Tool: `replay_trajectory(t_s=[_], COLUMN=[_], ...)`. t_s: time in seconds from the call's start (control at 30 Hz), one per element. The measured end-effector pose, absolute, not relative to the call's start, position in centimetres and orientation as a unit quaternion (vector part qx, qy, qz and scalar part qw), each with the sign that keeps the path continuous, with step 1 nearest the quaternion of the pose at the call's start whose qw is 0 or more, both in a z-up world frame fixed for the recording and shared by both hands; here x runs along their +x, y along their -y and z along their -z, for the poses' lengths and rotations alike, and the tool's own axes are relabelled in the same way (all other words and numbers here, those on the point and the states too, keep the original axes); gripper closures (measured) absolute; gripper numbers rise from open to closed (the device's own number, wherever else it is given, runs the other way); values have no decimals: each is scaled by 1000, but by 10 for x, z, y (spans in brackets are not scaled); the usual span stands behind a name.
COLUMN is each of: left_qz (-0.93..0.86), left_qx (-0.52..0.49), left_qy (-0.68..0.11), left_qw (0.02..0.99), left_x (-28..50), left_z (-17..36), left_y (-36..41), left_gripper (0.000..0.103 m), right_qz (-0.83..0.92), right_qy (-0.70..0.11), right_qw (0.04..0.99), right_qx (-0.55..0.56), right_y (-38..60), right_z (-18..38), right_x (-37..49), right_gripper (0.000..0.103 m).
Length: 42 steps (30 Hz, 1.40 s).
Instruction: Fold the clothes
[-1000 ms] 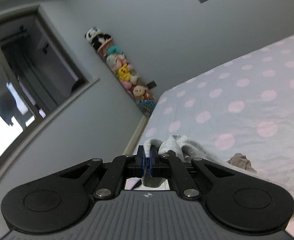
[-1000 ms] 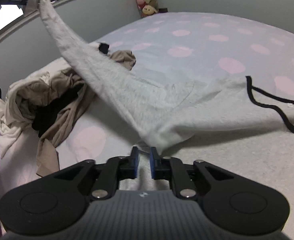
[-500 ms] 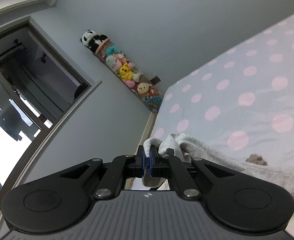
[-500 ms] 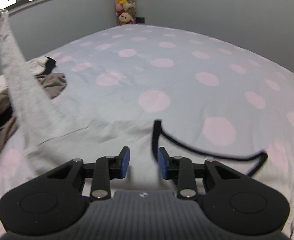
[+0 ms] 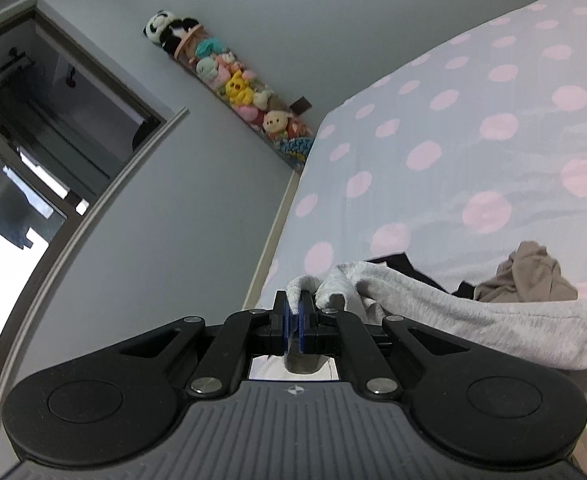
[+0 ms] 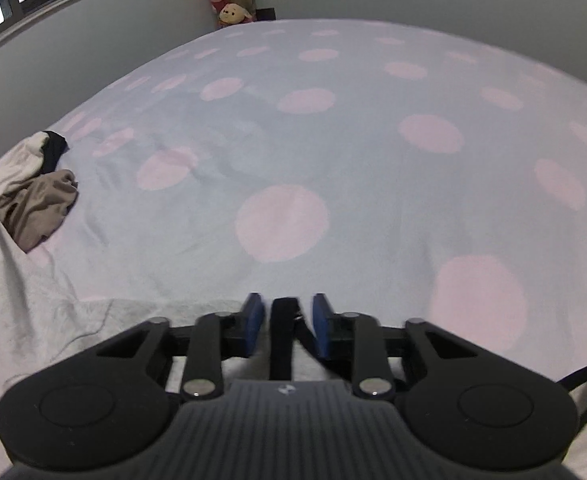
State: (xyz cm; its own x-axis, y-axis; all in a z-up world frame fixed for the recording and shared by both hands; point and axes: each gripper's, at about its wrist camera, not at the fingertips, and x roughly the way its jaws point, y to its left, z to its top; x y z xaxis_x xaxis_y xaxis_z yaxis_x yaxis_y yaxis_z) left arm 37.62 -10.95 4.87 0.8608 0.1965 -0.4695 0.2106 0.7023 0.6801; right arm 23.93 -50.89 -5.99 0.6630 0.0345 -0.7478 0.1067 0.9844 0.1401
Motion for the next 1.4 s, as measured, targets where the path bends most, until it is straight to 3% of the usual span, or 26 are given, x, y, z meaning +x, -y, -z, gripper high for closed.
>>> replay_trajectory(t_s=[0.1, 0.27, 0.7, 0.8, 0.93, 1.2, 1.4], left_qz=[0, -12, 0, 19, 11, -14, 57], left_qx=[379, 374, 352, 353, 371, 342, 308], left_qy=[-270, -253, -283, -284, -314, -331, -327], left_qw=[885, 892, 892, 891, 874, 879, 892], left_x=[375, 374, 380, 368, 364, 348, 340], left_z=[-46, -49, 11, 17, 26, 4, -17], left_y=[101, 89, 55, 42, 21, -16, -4], left_gripper=[100, 100, 100, 94, 90, 90, 81], right_qz=[26, 78, 89, 88, 83, 58, 36], right_qy=[-407, -361, -387, -388, -378, -374, -384], right_qw=[911, 929, 917, 917, 921, 922, 917], right_qx=[64, 37, 31, 38, 44, 85, 102], right_y=[504, 512, 512, 510, 508, 496, 478], right_z=[59, 36, 60, 60, 50, 39, 45], right_x=[238, 240, 265, 260, 243, 192, 157], right_gripper=[92, 95, 94, 88, 88, 88, 88])
